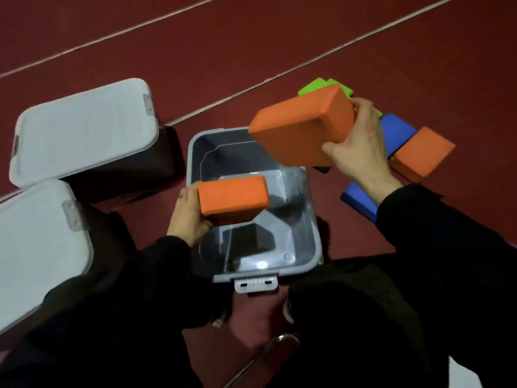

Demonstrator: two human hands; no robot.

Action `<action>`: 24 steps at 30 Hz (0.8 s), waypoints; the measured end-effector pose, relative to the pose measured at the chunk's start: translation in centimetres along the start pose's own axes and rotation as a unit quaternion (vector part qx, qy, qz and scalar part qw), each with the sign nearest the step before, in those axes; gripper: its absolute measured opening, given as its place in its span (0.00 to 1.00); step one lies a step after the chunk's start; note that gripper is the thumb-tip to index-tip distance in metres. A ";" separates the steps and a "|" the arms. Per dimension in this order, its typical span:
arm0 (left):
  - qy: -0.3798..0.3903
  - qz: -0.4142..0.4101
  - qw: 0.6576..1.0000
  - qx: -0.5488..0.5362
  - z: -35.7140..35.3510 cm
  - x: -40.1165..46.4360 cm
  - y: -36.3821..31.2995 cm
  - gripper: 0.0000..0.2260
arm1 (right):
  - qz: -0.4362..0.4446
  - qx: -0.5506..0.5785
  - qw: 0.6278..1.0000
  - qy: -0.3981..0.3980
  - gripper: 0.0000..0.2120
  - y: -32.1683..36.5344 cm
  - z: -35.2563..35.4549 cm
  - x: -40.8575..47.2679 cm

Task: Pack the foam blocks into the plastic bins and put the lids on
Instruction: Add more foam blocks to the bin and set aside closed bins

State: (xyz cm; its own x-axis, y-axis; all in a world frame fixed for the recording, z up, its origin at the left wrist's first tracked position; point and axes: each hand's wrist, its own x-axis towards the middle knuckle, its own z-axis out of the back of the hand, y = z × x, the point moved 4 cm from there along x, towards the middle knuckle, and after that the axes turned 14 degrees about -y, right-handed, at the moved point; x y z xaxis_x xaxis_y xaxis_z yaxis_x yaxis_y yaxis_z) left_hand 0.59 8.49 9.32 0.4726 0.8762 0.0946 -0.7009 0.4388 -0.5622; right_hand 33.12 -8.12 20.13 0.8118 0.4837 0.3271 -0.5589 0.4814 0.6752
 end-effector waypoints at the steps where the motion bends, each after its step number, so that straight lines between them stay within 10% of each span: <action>1: 0.040 -0.012 0.999 0.015 -0.6 -1.3 0.5 0.36 | -0.012 0.008 1.000 0.026 0.39 0.9 -0.4 -1.3; 14: 0.361 -0.063 0.899 0.239 -6.0 -7.3 5.6 0.33 | 0.093 -0.239 0.936 0.243 0.36 -2.0 -7.5 -14.9; 24: 0.338 -0.102 0.920 0.168 -11.4 -7.2 2.0 0.31 | 0.135 -0.223 0.911 0.320 0.39 -3.7 -10.5 -15.5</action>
State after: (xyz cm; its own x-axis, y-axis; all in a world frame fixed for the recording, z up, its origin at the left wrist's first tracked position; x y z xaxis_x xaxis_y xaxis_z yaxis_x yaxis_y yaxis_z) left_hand 1.86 0.78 -1.84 0.7571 0.4948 -0.4266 -0.6332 0.7165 -0.2928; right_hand 20.88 -9.67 5.59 0.4489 0.8871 -0.1079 -0.8525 0.4613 0.2457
